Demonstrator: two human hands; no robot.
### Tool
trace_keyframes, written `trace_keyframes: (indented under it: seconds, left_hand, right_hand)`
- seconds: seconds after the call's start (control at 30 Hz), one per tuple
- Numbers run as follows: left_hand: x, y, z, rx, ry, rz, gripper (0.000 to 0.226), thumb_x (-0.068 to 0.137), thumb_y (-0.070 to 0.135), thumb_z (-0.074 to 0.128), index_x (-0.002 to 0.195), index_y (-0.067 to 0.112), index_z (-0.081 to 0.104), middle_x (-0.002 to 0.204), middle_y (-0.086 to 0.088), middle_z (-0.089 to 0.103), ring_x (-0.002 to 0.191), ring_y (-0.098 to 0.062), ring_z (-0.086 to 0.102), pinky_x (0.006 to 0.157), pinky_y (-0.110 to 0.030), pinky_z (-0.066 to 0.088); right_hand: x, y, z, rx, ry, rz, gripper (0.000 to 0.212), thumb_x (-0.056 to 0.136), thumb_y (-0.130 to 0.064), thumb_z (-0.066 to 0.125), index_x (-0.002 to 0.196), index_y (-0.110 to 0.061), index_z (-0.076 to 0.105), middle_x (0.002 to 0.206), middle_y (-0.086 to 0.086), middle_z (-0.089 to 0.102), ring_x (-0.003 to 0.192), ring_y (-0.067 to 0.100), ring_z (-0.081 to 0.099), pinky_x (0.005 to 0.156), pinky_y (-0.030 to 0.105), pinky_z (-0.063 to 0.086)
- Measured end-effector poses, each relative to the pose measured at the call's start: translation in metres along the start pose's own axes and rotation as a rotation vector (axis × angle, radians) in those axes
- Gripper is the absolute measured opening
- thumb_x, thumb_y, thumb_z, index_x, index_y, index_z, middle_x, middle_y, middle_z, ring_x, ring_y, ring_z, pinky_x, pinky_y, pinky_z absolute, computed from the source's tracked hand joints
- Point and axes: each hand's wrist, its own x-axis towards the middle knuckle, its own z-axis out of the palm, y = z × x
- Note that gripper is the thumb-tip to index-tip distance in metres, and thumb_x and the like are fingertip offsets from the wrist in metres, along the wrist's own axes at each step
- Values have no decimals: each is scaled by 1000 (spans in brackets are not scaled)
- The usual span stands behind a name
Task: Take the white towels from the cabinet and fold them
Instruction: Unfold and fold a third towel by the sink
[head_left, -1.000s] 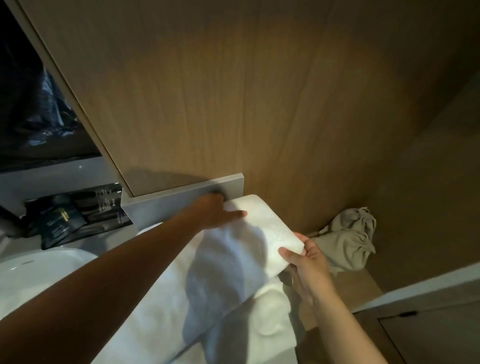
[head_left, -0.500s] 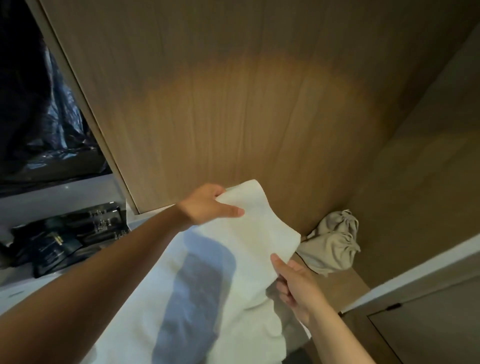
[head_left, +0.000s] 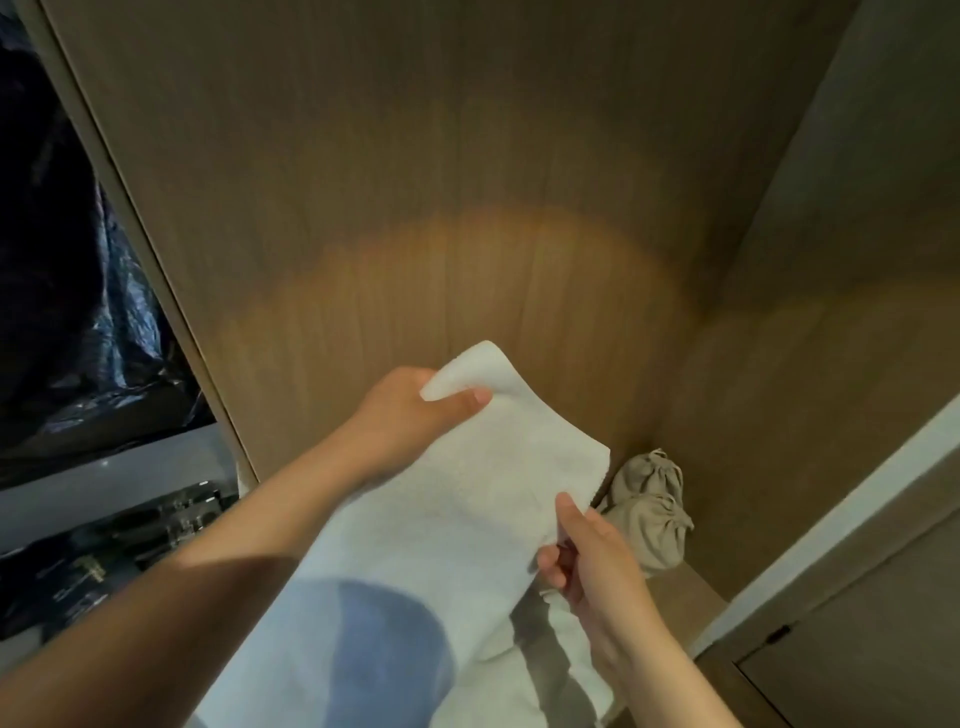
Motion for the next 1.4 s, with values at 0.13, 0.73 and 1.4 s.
trace_keyframes:
  seconds: [0.13, 0.73, 1.4]
  left_hand:
    - [-10, 47, 6, 46, 70, 115, 30, 83, 47, 68, 82, 18, 75, 76, 6, 74, 64, -5, 69, 51, -14, 48]
    - [-3, 209, 114, -70, 188, 533, 39, 89, 52, 56, 77, 18, 71, 78, 6, 72, 60, 2, 60, 53, -13, 43]
    - [48, 319, 143, -208, 298, 841, 40, 84, 56, 58, 77, 19, 69, 75, -1, 71, 64, -7, 61, 62, -28, 45]
  right_hand:
    - [-13, -38, -8, -8, -5, -177, 30, 99, -35, 51, 78, -13, 55, 55, 7, 56, 45, 15, 42, 54, 29, 37]
    - [-71, -231, -132, -198, 207, -746, 39, 97, -41, 49, 78, -8, 57, 56, 5, 61, 42, 9, 47, 49, 16, 46]
    - [-65, -384, -160, -183, 165, -1132, 31, 99, -26, 52, 71, -13, 55, 57, 17, 58, 40, 12, 48, 41, 19, 36]
